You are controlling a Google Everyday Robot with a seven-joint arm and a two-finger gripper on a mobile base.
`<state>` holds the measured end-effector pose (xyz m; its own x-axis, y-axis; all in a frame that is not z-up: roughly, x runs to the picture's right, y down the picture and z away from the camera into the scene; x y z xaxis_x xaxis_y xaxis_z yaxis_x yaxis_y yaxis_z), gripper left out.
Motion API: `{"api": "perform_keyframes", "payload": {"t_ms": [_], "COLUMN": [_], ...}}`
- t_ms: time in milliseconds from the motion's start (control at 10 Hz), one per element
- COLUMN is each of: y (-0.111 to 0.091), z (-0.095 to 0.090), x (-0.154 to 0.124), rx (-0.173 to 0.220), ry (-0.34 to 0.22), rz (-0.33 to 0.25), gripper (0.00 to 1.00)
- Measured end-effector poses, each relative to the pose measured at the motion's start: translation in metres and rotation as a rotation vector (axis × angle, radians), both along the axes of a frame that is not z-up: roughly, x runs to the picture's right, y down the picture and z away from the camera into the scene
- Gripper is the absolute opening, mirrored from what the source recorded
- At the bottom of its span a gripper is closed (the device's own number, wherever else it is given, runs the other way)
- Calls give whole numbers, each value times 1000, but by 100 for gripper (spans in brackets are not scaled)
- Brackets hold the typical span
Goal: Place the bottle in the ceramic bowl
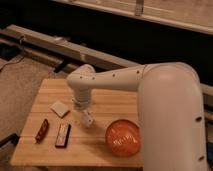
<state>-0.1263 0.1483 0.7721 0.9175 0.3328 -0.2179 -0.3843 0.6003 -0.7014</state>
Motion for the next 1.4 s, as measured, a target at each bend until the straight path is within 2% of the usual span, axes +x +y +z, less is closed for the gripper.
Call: {"api": "perform_keyframes", "payload": {"t_ms": [300,1400], "y": [5,5], "z": [-2,-2], "x": [-22,-21], "rx": [9,9], "ry": [-55,-55], "rz": [-19,-17], "gripper": [80,80]}}
